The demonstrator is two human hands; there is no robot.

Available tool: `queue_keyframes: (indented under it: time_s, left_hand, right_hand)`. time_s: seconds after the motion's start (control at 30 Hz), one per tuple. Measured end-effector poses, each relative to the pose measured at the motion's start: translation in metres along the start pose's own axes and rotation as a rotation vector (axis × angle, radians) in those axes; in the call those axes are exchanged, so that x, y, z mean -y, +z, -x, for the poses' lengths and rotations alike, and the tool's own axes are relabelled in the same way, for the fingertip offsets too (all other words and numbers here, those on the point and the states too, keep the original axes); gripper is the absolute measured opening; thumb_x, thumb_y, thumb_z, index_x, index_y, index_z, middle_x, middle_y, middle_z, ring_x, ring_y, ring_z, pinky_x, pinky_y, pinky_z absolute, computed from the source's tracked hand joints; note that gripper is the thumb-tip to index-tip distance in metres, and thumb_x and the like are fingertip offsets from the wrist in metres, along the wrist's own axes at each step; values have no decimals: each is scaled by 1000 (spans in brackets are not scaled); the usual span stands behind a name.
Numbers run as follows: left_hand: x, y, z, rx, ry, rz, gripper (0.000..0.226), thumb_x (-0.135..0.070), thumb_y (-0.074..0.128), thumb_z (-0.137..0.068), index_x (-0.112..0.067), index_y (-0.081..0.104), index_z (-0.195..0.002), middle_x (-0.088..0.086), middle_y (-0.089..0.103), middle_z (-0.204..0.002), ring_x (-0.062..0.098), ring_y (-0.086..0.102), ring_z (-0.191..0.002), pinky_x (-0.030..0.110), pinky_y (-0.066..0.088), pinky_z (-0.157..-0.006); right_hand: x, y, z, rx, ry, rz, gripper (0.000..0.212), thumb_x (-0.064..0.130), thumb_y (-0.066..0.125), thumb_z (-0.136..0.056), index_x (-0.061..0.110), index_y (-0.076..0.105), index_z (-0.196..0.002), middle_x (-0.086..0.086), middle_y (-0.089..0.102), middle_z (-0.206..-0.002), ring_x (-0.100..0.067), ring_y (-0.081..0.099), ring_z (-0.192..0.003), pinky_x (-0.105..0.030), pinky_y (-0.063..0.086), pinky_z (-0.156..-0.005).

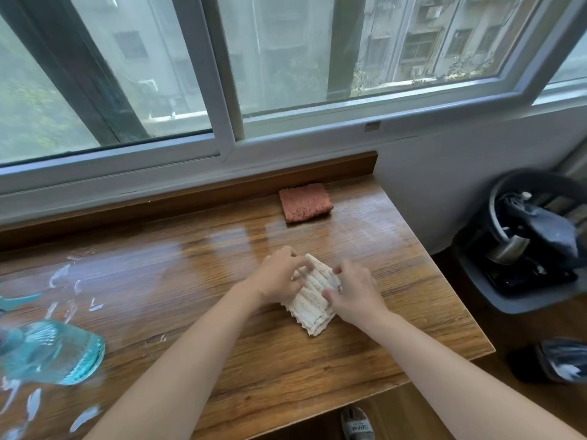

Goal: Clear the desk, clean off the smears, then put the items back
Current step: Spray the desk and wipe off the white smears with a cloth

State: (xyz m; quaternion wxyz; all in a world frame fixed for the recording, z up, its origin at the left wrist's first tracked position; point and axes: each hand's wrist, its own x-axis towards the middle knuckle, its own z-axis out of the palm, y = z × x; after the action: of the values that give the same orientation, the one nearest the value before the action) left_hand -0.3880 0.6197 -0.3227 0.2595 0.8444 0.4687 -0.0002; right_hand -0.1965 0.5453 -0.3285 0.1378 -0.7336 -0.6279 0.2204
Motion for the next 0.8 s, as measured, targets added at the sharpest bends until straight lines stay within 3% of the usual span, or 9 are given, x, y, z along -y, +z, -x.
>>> queue_keyframes:
  time_s: [0.17,0.3,0.43,0.57,0.7,0.8]
  left_hand:
    - [-17,14,-27,-32,23,75,40,-37,60,-102,-25,59,-140,0,41,-129,21,50,-117,41,47,-106]
    - [-52,19,-70,-224,108,-108,32,-35,57,-103,-21,60,-132,7,43,-149,28,41,-133,45,37,-107]
    - [-77,29,-127,-311,143,-310,23,-25,52,-101,-18,60,-122,1,59,-125,27,54,-117,44,37,-94]
    - [-87,28,-182,-342,50,-442,28,-16,54,-89,-16,61,-116,4,61,-113,27,58,-111,45,28,-96]
    - [-89,16,-221,-278,-144,-556,46,-18,55,-91,-6,53,-136,12,57,-131,31,49,-129,51,13,-113]
    - [-88,8,-231,-244,-258,-562,51,-22,49,-98,-4,44,-145,15,50,-143,32,40,-138,54,12,-120]
  right_hand:
    - [-27,-29,-44,19,-13,-80,21,16,71,-91,24,57,-105,6,56,-106,-18,55,-104,-33,48,-86]
    - [-65,-60,-110,-75,-47,35,19,18,72,-91,26,55,-96,6,52,-99,-21,55,-98,-36,45,-85]
    - [-91,-79,-173,-160,-68,24,12,22,71,-92,20,62,-100,6,47,-98,-22,54,-90,-34,41,-77]
    - [-102,-86,-226,-207,-96,-34,11,17,69,-91,17,64,-101,-2,50,-102,-30,59,-89,-36,44,-77]
    - [-107,-89,-254,-257,-170,-143,23,8,67,-87,13,65,-110,-5,53,-108,-31,62,-85,-37,49,-79]
    - [-114,-86,-255,-196,-296,-168,35,13,72,-85,15,64,-119,-3,52,-118,-26,62,-96,-36,52,-86]
